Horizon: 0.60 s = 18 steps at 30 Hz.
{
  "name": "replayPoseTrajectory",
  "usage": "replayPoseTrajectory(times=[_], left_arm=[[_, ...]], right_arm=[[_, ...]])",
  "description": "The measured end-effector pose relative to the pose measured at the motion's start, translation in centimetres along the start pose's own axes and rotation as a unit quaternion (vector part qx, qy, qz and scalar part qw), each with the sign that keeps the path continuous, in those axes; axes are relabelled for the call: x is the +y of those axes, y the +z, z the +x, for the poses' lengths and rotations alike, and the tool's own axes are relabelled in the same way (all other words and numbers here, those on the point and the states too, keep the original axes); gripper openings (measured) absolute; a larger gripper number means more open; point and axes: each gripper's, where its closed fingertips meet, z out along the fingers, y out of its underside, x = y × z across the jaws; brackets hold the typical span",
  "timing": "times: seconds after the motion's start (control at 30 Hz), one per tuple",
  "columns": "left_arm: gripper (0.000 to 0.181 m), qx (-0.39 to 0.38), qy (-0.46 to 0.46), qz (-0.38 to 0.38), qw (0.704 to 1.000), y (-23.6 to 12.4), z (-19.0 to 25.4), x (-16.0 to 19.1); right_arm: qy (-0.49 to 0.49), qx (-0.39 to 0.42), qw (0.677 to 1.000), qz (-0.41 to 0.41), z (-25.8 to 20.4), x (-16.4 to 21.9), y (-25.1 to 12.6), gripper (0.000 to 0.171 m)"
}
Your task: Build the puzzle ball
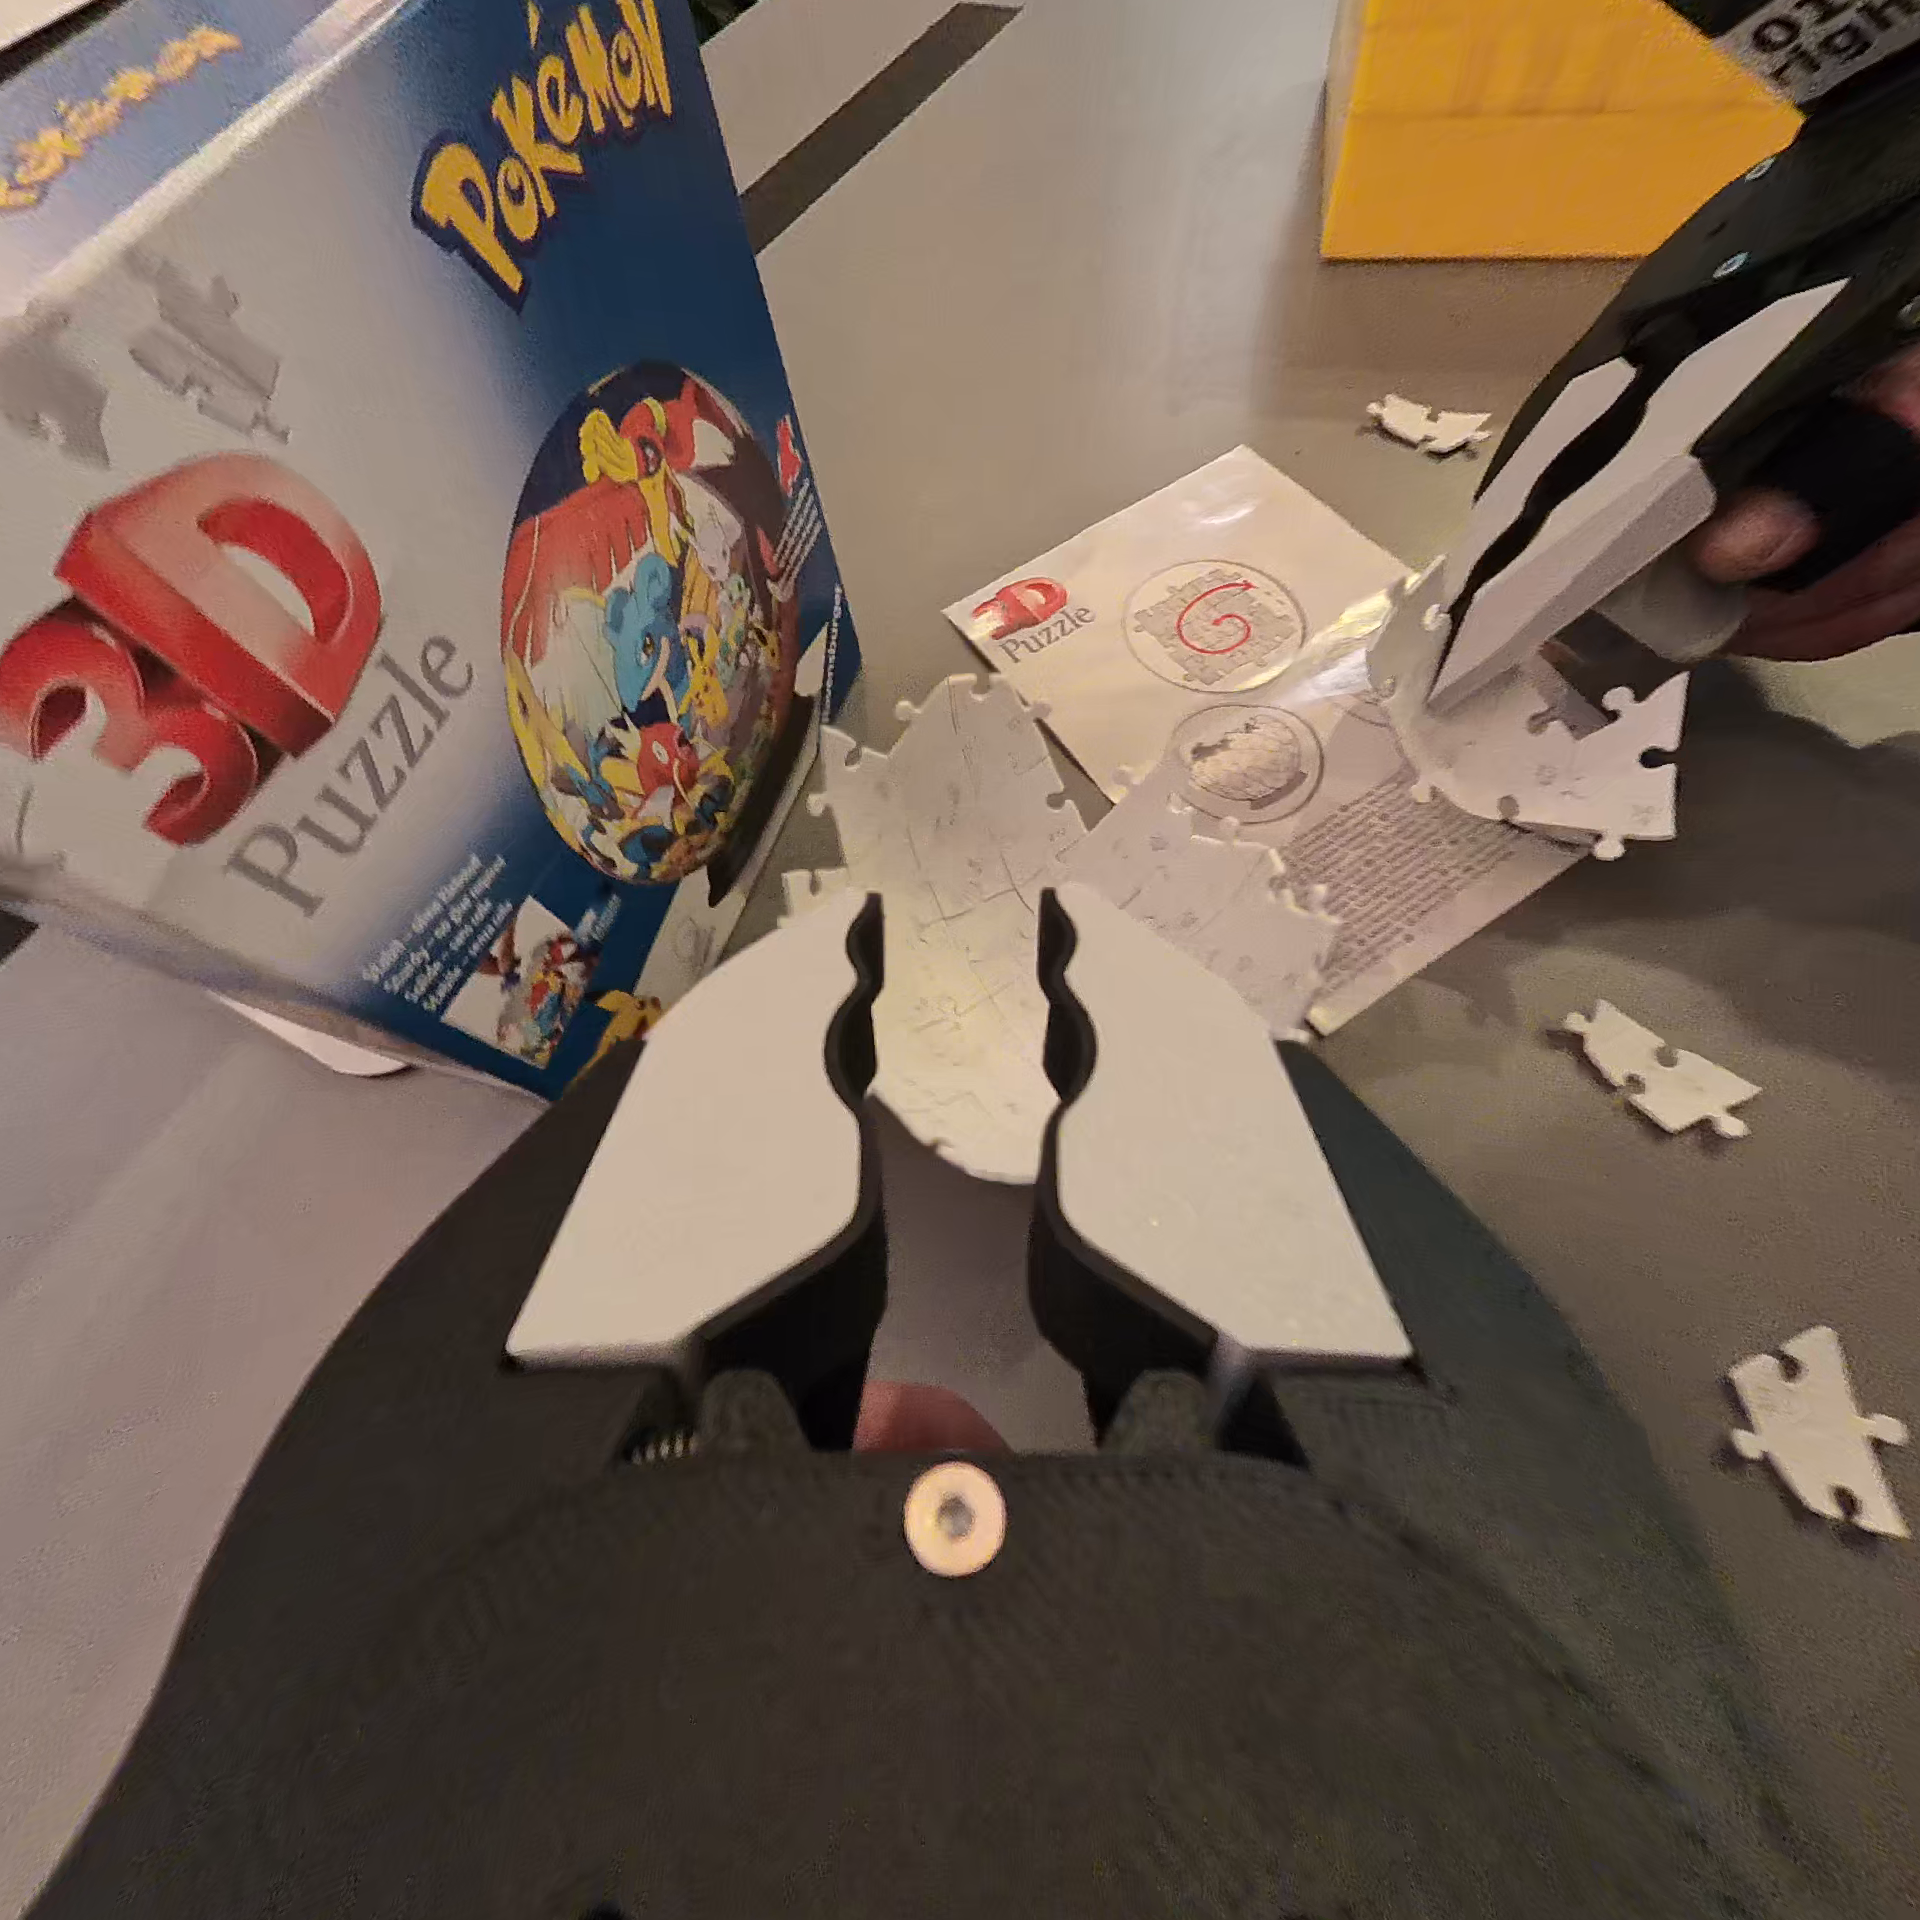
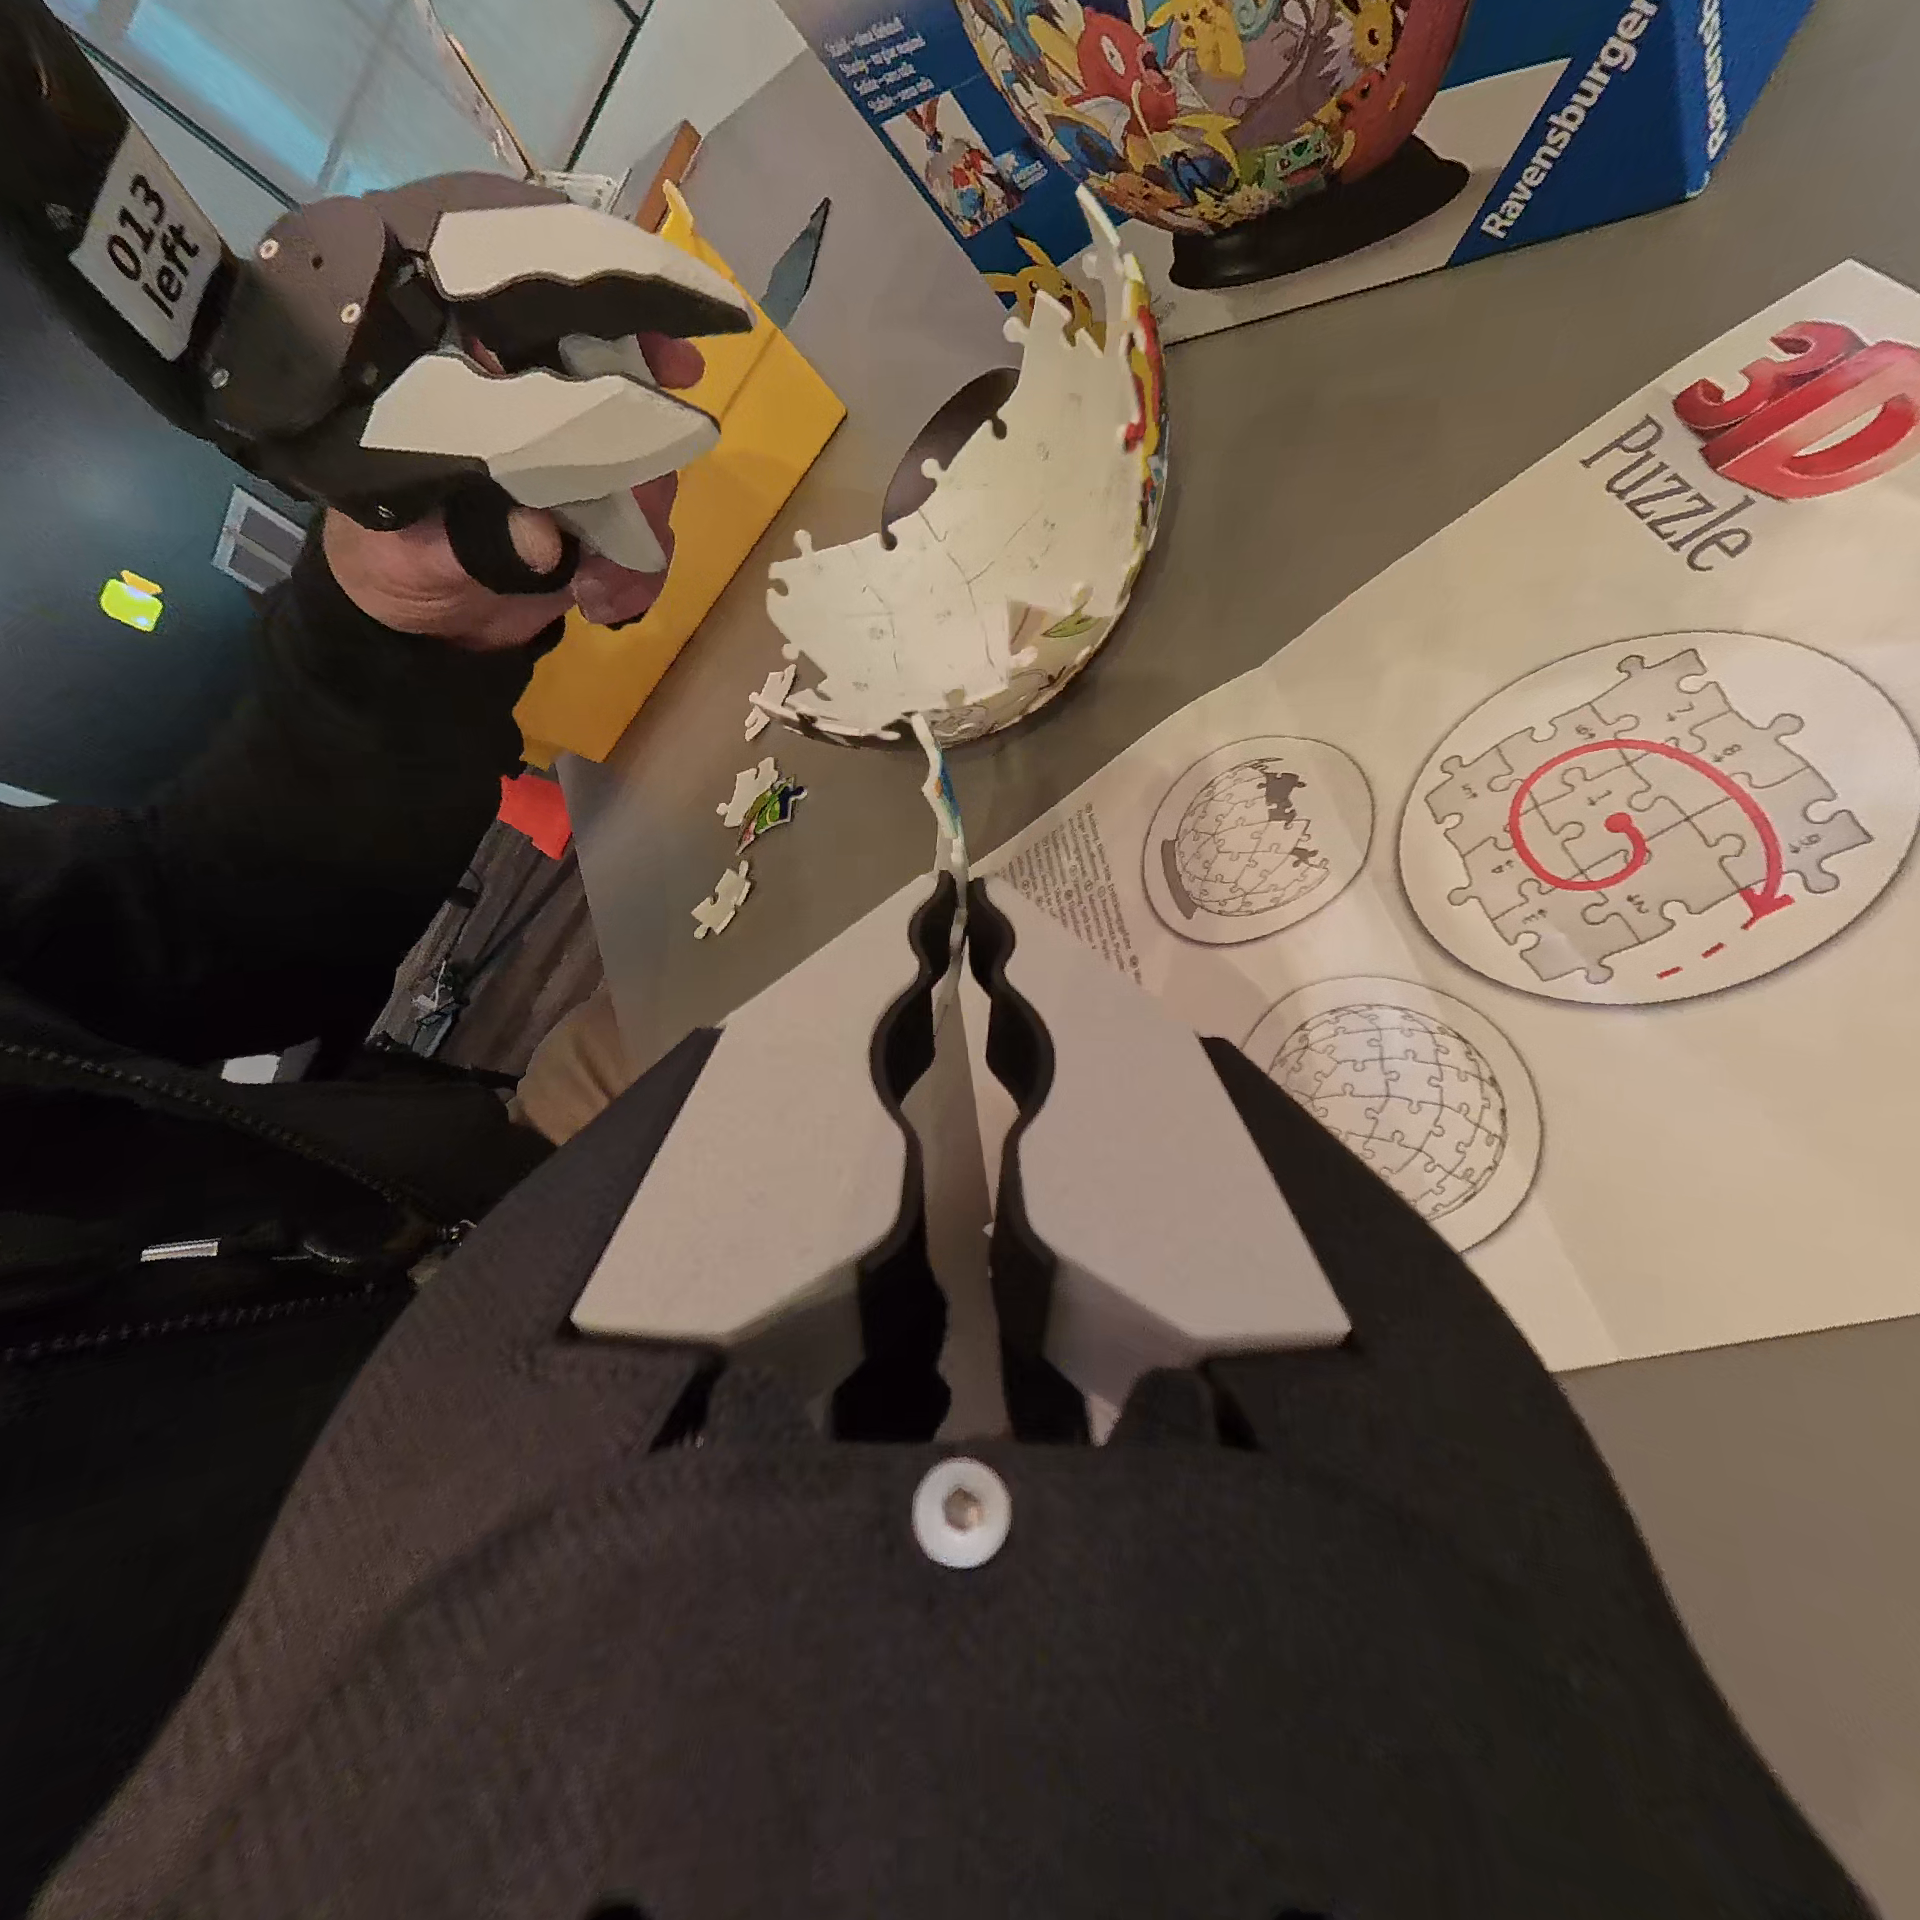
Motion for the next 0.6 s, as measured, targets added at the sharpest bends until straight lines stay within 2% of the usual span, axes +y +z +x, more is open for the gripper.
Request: replayPoseTrajectory(times=[0.27, 0.4, 0.6], left_arm=[[0.039, -0.022, 0.010, -0.032, 0.999, 2.8, -2.7, 0.5], [0.047, -0.038, 0.029, -0.071, 0.996, 3.8, -3.8, 1.6], [0.047, -0.037, -0.010, -0.081, 0.996, 4.6, -4.9, 3.1]], right_arm=[[-0.002, 0.020, 1.000, 0.023, 0.8, -1.6, -0.4, 0.000], [-0.008, 0.022, 0.999, 0.029, 1.0, -2.5, -0.1, 0.000], [-0.010, 0.012, 0.999, 0.039, 1.4, -3.9, 0.1, 0.000]])
